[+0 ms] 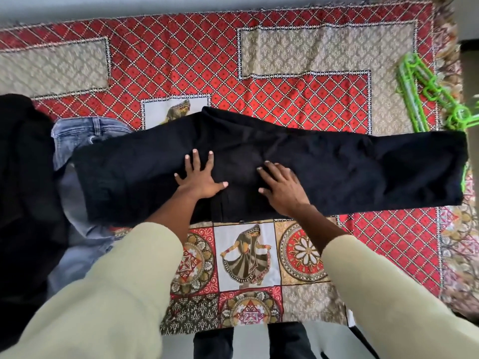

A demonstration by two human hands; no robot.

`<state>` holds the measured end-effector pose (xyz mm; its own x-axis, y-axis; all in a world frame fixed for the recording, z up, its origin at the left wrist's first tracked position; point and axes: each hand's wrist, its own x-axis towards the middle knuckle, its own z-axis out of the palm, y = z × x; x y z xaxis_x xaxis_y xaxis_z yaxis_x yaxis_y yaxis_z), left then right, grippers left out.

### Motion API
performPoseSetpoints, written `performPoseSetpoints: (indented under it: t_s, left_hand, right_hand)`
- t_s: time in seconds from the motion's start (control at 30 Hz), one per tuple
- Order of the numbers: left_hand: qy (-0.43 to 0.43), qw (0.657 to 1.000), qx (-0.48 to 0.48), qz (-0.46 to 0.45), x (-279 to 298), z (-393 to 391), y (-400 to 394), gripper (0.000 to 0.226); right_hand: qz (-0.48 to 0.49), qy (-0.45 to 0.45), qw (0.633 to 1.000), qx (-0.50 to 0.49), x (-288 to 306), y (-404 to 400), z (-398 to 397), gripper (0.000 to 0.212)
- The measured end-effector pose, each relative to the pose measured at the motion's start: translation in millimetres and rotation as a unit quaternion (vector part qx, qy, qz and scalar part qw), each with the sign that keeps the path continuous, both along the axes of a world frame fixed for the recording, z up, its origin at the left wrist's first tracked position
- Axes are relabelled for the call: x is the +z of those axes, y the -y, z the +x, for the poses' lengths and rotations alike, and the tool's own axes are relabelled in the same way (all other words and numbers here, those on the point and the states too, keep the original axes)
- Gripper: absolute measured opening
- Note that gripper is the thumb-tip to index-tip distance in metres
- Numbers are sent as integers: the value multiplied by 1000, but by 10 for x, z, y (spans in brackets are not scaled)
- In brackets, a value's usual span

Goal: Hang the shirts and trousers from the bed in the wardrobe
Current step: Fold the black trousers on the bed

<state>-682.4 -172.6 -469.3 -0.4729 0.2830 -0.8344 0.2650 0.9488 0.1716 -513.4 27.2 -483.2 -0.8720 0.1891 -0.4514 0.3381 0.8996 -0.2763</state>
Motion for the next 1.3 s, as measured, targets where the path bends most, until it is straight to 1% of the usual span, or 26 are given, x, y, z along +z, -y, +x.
performPoseSetpoints:
  t_s: [0.03,0.1,0.17,0.2,0.23,0.3,0.33,0.37,0.43,0.5,0.53,0.63,0.67,0.7,0.73,0.8,0.87,0.93,0.97,1.0,1.07,1.13,1.17,1.23,1.27,1.3]
  left_hand:
    - [-10,1000,-2,-9,-3,8,8,104]
    - [-42,999,3,-28,-3,76,-44,103]
    - [-113,992,33,-35,29,244,-170,101]
    - [-170,985,25,-28,59,364,-253,98]
    - [-232,973,-13,-10,95,515,-390,92]
    - [-285,951,-106,59,145,852,-723,76]
    - [-265,950,-137,92,147,1017,-912,68]
    - [-237,954,-151,107,153,1154,-1095,61]
    - [-207,965,-140,79,160,1387,-1510,51]
    - [-214,971,-95,45,178,1539,-1909,52]
    - [-220,970,-97,46,180,1587,-2064,58]
    - [-178,961,-184,105,188,1820,-2728,73]
    - [-157,961,-195,117,190,1893,-2922,73]
    - [-139,965,-191,114,192,1963,-3096,73]
    - [-128,970,-183,100,188,2028,-3262,72]
    - [-124,976,-173,54,180,2140,-3499,74]
    - [-128,975,-184,12,171,2218,-3617,79]
    - [-130,971,-200,-12,167,2274,-3733,82]
    - [-128,971,-203,-19,173,2277,-3775,83]
    - [-121,971,-203,-22,178,2263,-3801,83]
    - [-101,973,-208,-25,186,2207,-3816,83]
    - [-88,972,-217,-26,202,2160,-3803,84]
    - [-82,972,-217,-25,219,2147,-3797,84]
    - [-72,976,-204,-15,241,2138,-3779,82]
    - [-69,979,-194,-6,253,2134,-3772,80]
    - [-68,982,-177,6,259,2125,-3751,77]
  right_hand:
    - [15,16,995,-95,-79,-111,174,61]
    - [54,55,957,-280,-120,-436,495,65]
    - [80,84,919,-376,-52,-675,632,69]
    - [87,68,920,-377,4,-671,611,69]
    - [81,31,942,-323,79,-665,590,68]
    - [45,-23,991,-122,148,-634,626,63]
    - [31,-26,998,-50,111,-727,727,61]
    - [32,-26,999,-35,110,-889,812,60]
    - [54,2,986,-160,88,-1338,1113,61]
    - [79,45,947,-308,134,-1777,1400,61]
    - [90,43,946,-309,159,-1881,1474,61]
    - [74,-11,988,-133,249,-2221,1752,58]
    - [69,8,989,-132,255,-2341,1817,56]
    - [70,16,981,-178,283,-2477,1856,54]
    - [82,-1,971,-225,302,-2596,1905,48]
    - [107,-96,950,-277,371,-2736,1928,30]
    - [150,-183,915,-328,464,-2916,1897,25]
    - [147,-209,859,-443,613,-3247,1913,20]
    - [137,-197,840,-487,685,-3386,1928,20]
    - [132,-175,840,-497,720,-3480,1945,23]
    - [106,-132,873,-457,734,-3494,1961,35]
    - [32,-97,891,-442,688,-3370,1966,52]
    - [-10,-79,885,-459,641,-3309,1960,65]
    - [-72,-70,851,-516,597,-3273,1919,85]
    - [-92,-69,830,-545,591,-3312,1878,84]
    - [-103,-61,814,-568,609,-3354,1829,74]
